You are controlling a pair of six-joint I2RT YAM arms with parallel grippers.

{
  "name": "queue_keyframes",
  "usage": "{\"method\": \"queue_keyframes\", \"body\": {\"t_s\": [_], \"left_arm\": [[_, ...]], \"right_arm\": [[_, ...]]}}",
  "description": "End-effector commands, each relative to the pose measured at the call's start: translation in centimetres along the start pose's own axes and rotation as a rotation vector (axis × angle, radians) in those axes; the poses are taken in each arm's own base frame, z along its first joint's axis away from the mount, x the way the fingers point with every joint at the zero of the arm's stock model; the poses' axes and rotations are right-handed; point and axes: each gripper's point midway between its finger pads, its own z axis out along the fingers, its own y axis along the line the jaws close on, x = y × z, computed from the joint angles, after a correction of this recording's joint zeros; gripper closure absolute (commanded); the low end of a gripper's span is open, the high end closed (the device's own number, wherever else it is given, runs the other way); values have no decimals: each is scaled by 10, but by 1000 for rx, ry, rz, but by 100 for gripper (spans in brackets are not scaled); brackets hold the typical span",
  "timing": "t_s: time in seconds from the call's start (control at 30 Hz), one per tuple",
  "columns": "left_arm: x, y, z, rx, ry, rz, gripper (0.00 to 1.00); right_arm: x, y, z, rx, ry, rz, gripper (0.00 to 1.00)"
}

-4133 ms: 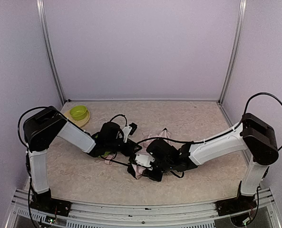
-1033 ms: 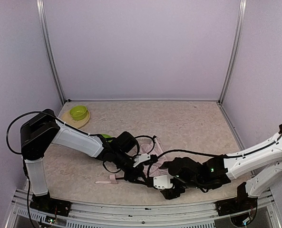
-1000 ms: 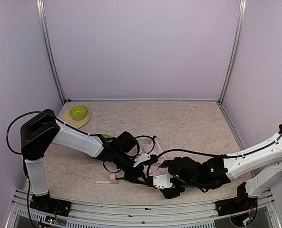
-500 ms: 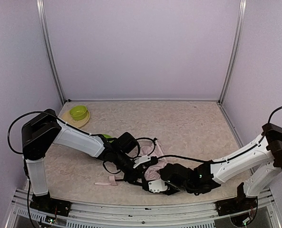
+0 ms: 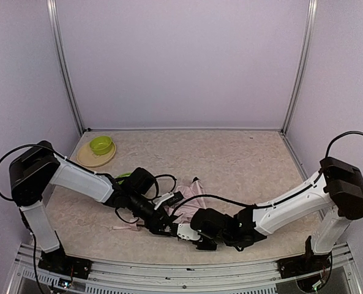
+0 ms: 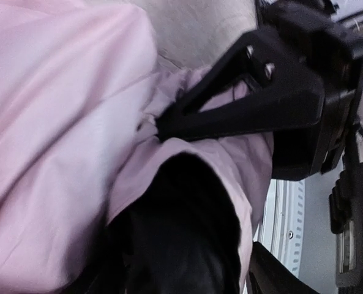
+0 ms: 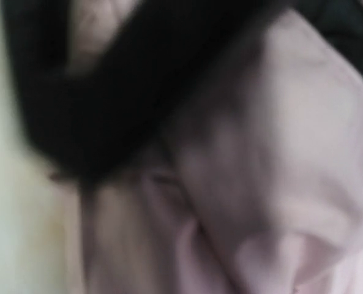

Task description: Put away the umbrella

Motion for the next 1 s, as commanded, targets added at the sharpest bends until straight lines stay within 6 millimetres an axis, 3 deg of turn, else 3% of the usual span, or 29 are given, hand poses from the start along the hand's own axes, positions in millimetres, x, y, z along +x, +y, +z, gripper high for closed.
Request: {"method": "queue_keyframes", "body": {"t_s": [0.0, 0.13, 0.17, 0.23, 0.3, 0.4, 0.5, 0.57, 0.7, 0.8, 0.87, 0.97], "left_arm": [[-51, 10, -50, -150, -280, -56, 30], [-77, 20, -109, -356, -529, -116, 27], [-89, 15, -135, -408, -649, -101, 25], [-91, 12, -171, -521, -804, -65, 24], [-94, -9, -198, -563, -918, 9, 26], [-92, -49, -207, -624, -958, 234, 33], [-85, -74, -195, -684, -898, 392, 42], [-79, -80, -179, -694, -817, 456, 45], [-65, -85, -129, -666, -565, 592, 45], [-43, -84, -79, -657, -362, 715, 35], [-34, -84, -57, -699, -262, 813, 24], [-16, -75, -28, -743, -100, 904, 20]], "right_arm": [[35, 58, 9, -267, 169, 155, 100], [44, 70, 6, -355, 241, 249, 100], [44, 73, 4, -388, 241, 281, 100], [41, 79, 0, -459, 227, 351, 100], [38, 83, -5, -548, 216, 431, 100], [33, 84, -9, -665, 209, 558, 100], [31, 83, -11, -790, 190, 678, 100], [39, 84, -9, -837, 222, 753, 100], [47, 86, -10, -942, 243, 867, 100], [52, 89, -10, -998, 276, 923, 100], [54, 95, -13, -1047, 298, 928, 100], [54, 101, -16, -1091, 304, 933, 100]]}}
